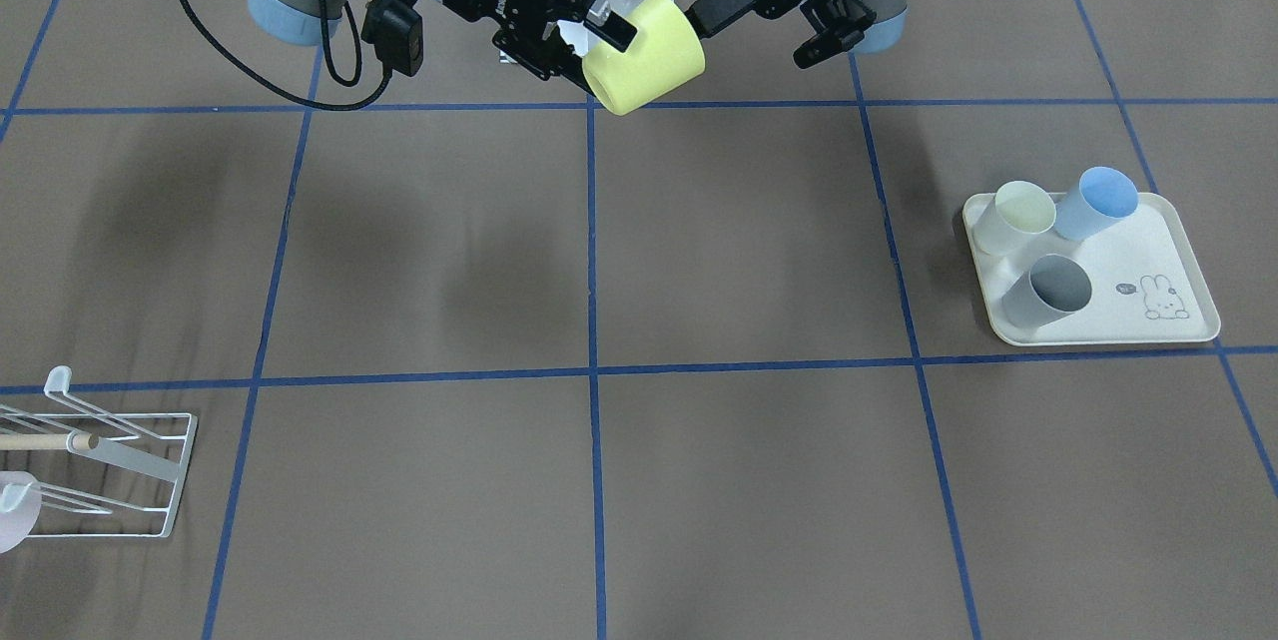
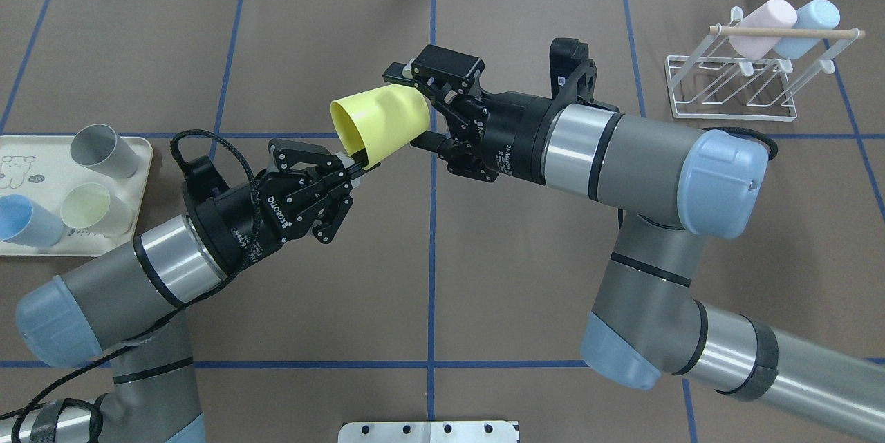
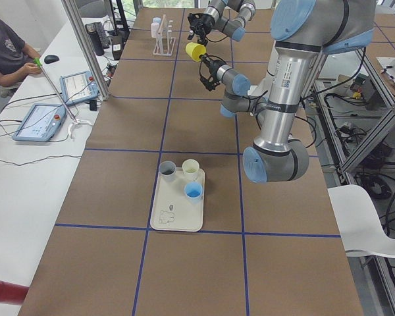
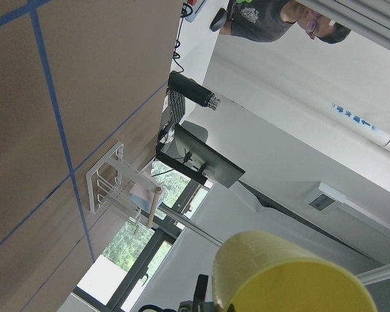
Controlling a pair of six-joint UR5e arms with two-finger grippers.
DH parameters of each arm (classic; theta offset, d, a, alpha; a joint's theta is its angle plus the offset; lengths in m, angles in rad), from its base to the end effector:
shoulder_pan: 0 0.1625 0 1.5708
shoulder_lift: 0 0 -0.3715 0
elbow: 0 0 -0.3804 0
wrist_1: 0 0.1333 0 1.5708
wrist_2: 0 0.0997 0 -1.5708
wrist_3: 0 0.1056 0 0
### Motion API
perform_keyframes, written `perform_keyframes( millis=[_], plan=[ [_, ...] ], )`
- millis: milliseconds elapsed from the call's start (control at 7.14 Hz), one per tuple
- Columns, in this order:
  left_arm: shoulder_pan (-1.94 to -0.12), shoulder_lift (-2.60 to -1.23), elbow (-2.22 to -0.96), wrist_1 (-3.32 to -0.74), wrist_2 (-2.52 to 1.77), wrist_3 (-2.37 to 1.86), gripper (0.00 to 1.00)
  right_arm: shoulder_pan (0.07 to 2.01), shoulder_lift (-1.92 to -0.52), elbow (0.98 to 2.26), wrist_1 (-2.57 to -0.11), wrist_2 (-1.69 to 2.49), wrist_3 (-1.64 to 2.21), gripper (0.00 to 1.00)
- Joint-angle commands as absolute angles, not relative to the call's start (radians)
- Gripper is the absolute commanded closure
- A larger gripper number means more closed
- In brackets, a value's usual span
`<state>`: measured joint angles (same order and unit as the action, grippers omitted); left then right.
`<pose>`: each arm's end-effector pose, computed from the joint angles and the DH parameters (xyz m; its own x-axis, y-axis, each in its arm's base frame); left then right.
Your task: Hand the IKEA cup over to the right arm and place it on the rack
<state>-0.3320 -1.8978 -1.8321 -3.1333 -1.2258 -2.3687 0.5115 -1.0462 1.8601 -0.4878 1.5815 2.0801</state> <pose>0.3838 -0.3111 0.1654 -0.7728 -0.4462 -0.4513 0.0300 0.6847 -0.7282 -0.3847 -0.3675 0.0792 -0.4782 0.2907 0.8287 -0.2834 0.8421 -0.4589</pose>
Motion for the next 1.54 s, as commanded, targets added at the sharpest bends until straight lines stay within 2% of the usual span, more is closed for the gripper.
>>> perform_keyframes(
  millis=[0, 1400],
  plan=[
    [-0.301, -1.907, -1.832, -3.134, -1.188, -2.365, 1.0, 0.508, -1.046, 1.859, -0.488, 1.58, 2.08, 0.0],
    [-0.284, -1.919, -1.833, -3.134, -1.18, -2.362, 1.0, 0.486, -1.046, 1.853, -0.488, 1.539, 2.08, 0.01]
  ],
)
